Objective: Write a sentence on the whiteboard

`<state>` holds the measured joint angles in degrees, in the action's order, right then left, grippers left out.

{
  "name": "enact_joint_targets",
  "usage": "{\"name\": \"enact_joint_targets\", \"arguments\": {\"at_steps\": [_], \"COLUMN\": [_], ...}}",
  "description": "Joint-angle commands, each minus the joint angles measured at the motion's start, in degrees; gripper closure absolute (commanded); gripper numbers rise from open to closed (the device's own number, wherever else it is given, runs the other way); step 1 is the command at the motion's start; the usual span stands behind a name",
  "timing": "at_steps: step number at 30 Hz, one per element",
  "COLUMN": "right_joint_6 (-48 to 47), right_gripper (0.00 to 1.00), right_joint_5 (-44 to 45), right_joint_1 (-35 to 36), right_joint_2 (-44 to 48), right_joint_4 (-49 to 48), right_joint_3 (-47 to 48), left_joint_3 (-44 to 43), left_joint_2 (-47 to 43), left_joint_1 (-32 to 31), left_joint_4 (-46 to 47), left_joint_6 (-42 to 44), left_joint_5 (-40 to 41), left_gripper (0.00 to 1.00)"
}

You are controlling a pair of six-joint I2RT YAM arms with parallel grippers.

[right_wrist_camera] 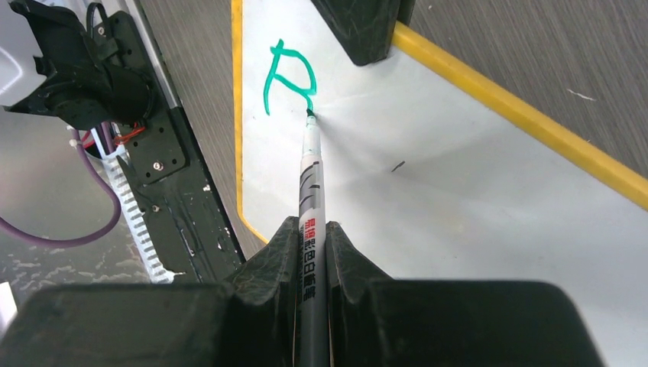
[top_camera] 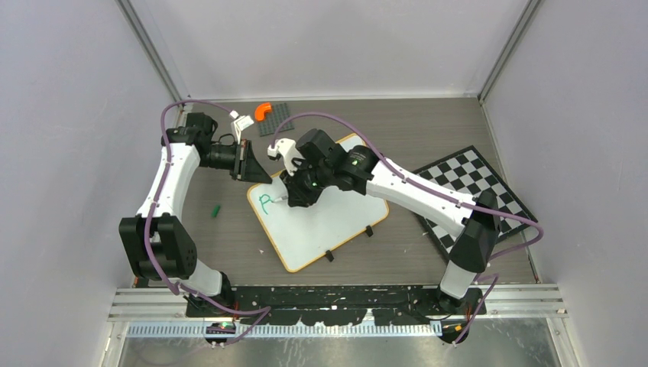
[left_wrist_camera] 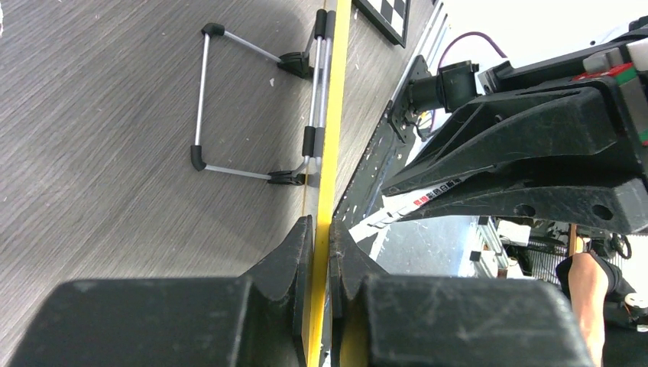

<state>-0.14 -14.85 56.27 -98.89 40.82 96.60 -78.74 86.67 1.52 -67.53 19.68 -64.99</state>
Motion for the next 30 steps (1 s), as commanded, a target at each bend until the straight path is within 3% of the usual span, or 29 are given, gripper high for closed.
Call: {"name": "enact_joint_targets", "arguments": {"at_steps": [1, 30], "right_joint_6": [-0.2, -0.3], "right_gripper": [1.0, 1.0], "right_joint_5": [2.4, -1.2], "right_joint_1": [-0.5, 3.6], "right_joint_2": [2.0, -2.0], "right_joint_4": [-1.0, -1.2], "right_joint_3": [-1.7, 3.6], "left_joint_3": [-0.3, -0.5], "left_joint_2": [-1.3, -1.3], "left_joint_1": [-0.1, -0.1], "left_joint_4": [-0.5, -0.7], "left_joint_6": [-1.3, -1.3], "left_joint_5": [-0.1, 0.4], "left_gripper": [1.0, 1.0]}}
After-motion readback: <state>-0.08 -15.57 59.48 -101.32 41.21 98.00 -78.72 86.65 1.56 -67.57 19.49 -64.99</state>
